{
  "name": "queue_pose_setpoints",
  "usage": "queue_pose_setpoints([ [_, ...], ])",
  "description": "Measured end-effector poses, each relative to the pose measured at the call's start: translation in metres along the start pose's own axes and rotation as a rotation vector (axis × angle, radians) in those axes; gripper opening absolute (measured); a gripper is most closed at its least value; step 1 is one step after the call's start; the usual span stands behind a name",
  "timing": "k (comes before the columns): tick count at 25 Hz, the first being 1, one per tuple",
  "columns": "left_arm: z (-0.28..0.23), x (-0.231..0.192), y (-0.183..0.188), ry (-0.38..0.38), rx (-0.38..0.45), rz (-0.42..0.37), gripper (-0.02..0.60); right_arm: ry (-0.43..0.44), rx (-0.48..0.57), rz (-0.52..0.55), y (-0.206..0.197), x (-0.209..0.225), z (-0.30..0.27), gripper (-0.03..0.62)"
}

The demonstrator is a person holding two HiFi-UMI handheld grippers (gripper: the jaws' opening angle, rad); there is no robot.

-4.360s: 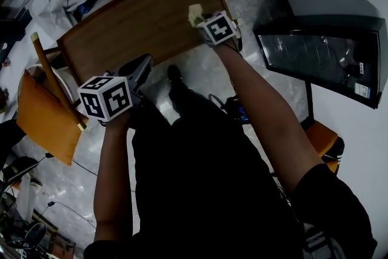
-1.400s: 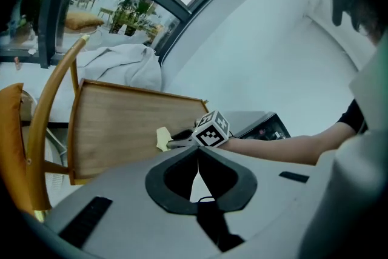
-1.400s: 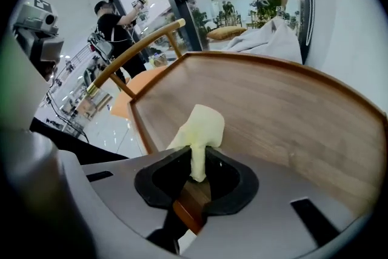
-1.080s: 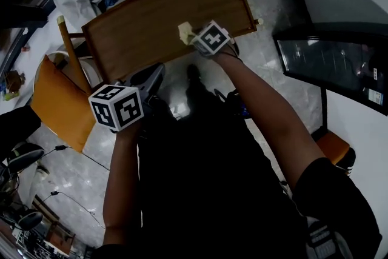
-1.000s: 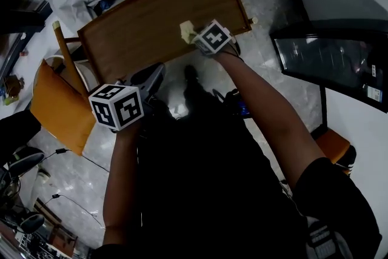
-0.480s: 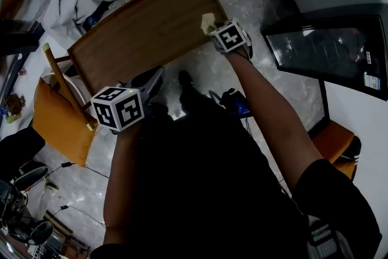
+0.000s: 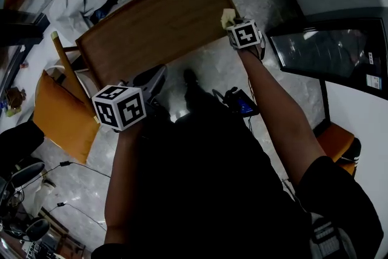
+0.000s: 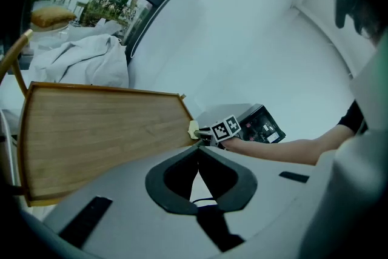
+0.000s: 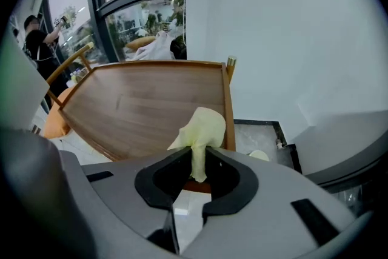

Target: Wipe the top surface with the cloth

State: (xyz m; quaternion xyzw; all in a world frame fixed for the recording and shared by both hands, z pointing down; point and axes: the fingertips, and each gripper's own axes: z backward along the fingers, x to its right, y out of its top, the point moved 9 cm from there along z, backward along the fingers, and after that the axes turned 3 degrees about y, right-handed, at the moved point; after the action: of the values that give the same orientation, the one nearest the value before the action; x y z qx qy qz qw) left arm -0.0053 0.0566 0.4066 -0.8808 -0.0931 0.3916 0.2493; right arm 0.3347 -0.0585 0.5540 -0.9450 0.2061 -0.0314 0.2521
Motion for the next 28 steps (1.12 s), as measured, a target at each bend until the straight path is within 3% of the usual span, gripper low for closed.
queue_pose_setpoints([
  [3,0.032,-0.020,-0.009,0.000,0.018,0.012,0.012,0.075,0.076,-0.019,0.016,-0.042,0.008,0.074],
  [6,0.070,-0.044,-0.020,0.011,0.040,0.026,0.012,0.243,0.123,0.030,0.042,-0.129,0.011,0.074],
  [10,0.127,-0.076,-0.040,0.030,0.065,0.059,0.012,0.539,0.058,0.056,0.065,-0.273,-0.002,0.074],
  [14,0.178,-0.107,-0.071,0.059,0.057,0.094,0.012,0.725,0.005,0.146,0.078,-0.400,-0.018,0.074],
  [17,0.208,-0.127,-0.092,0.083,0.049,0.127,0.012,0.775,-0.028,0.212,0.084,-0.463,-0.030,0.074],
  [21,0.235,-0.147,-0.112,0.109,0.034,0.150,0.012,0.747,-0.081,0.348,0.077,-0.506,-0.046,0.074],
  [25,0.244,-0.157,-0.119,0.110,0.035,0.154,0.012,0.740,-0.085,0.461,0.075,-0.518,-0.050,0.074],
  [28,0.233,-0.158,-0.112,0.107,0.016,0.117,0.012,0.755,-0.091,0.442,0.074,-0.512,-0.052,0.074],
])
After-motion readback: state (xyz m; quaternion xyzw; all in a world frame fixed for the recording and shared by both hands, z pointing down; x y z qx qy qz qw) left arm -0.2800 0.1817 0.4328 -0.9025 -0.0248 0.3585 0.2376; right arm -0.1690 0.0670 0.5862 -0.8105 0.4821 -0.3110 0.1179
